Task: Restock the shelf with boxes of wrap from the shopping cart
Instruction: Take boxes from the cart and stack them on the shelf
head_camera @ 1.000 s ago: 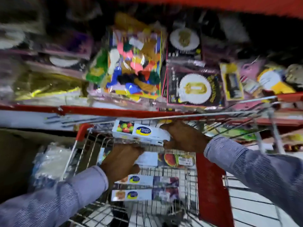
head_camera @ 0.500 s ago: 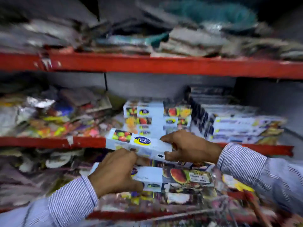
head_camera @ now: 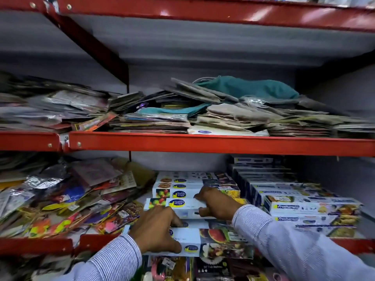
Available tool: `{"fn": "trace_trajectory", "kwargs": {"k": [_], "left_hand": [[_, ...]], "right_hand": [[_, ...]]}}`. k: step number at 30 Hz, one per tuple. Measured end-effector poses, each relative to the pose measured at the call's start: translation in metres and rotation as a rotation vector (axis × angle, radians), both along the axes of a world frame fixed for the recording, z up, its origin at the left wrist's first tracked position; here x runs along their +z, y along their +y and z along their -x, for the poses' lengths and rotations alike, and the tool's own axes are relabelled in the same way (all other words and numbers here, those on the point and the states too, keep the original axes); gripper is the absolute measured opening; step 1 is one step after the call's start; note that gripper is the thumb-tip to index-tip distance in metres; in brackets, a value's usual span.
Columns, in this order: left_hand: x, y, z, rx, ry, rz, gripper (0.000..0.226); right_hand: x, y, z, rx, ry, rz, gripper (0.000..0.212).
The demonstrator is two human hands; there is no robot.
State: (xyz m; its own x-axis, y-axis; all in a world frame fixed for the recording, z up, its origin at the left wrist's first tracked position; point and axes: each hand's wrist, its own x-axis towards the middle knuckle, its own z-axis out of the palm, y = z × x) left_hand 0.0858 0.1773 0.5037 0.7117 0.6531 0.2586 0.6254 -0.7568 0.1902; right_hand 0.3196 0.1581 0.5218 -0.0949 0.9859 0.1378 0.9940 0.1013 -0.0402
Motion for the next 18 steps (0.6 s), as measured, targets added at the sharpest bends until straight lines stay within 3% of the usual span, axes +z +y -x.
{"fn": "trace_trajectory", "kwargs": {"k": [9,18], "left_hand": [[-0.015,0.026,0.0,0.012,-0.024,0.019,0.062],[-0.012,0.045,-0.021,0.047,-0.06,0.05,0.061]], "right_hand": [[-0.035,0.029,-0.016,-0.113,0.054,-0.063,0.058],[-0.004,0.003,-0.034,-0.09,0.122,-0.211,0.031]]}}
